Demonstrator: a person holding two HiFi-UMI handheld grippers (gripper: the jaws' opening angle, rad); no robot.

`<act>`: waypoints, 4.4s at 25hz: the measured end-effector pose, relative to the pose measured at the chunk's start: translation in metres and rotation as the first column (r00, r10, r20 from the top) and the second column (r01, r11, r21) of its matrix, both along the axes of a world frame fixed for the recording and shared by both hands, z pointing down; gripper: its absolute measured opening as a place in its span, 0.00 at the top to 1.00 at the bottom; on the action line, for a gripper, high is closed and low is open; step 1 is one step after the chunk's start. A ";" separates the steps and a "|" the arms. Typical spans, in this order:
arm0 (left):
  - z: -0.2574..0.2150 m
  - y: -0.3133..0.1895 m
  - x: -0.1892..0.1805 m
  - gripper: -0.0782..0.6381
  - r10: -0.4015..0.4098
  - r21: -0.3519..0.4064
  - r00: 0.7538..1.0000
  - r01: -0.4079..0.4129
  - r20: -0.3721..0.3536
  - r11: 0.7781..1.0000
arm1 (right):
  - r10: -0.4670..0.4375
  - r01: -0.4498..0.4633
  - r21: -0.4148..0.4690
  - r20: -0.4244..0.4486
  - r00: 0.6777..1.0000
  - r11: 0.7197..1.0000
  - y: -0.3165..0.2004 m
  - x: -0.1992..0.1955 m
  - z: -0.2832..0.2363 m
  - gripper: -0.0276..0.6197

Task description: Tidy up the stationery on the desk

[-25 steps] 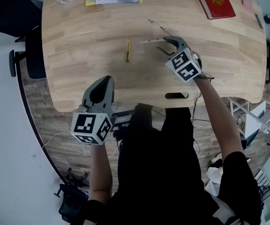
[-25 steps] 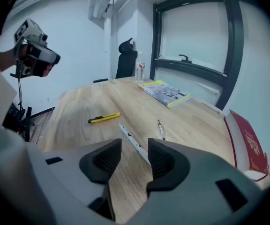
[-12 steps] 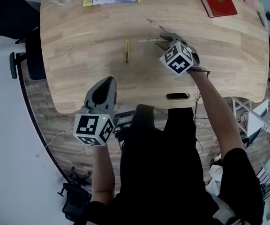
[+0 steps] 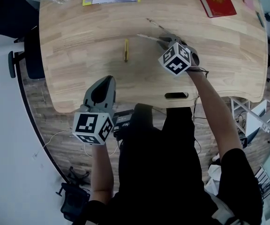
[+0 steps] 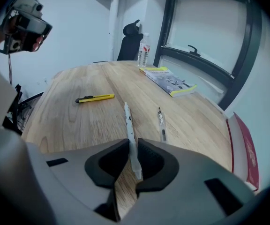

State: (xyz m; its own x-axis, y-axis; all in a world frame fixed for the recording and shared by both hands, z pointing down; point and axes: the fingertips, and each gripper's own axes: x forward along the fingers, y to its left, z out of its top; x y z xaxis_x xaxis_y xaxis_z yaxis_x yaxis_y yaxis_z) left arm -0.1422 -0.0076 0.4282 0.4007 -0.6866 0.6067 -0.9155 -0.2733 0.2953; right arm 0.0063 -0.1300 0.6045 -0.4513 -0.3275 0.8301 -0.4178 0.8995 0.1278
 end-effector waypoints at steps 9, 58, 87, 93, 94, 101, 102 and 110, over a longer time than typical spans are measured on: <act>-0.005 0.001 -0.005 0.83 -0.003 0.016 1.000 0.003 -0.004 1.000 | 0.069 -0.069 -0.006 0.018 0.997 0.998 0.005 0.000 -0.014 0.86; -0.005 0.023 -0.017 0.83 0.002 0.024 1.000 -0.001 -0.023 1.000 | 0.881 -0.760 -0.453 0.162 0.445 0.467 0.059 -0.043 -0.007 0.78; -0.007 0.009 -0.010 0.83 -0.009 0.016 1.000 0.009 -0.008 1.000 | 0.443 -0.448 0.037 0.095 0.891 0.893 -0.023 0.018 -0.034 0.73; -0.004 0.006 -0.005 0.83 -0.017 0.004 1.000 0.017 0.001 1.000 | 0.426 -0.427 0.000 0.068 0.902 0.904 -0.040 0.034 -0.018 0.72; -0.004 0.007 -0.004 0.83 -0.017 0.001 1.000 0.017 0.003 1.000 | 0.428 -0.429 -0.010 0.066 0.901 0.903 -0.042 0.036 -0.016 0.72; -0.004 0.002 0.007 0.83 -0.026 -0.002 1.000 0.026 0.004 1.000 | 0.469 -0.464 -0.072 0.061 0.881 0.883 -0.045 0.046 0.000 0.77; -0.005 0.002 0.008 0.83 -0.023 -0.002 1.000 0.023 0.003 1.000 | 0.467 -0.463 -0.075 0.060 0.882 0.883 -0.044 0.046 0.001 0.77; -0.007 -0.002 0.012 0.83 -0.024 0.003 1.000 0.024 0.003 1.000 | 0.442 -0.437 -0.081 0.050 0.896 0.896 -0.042 0.043 0.001 0.85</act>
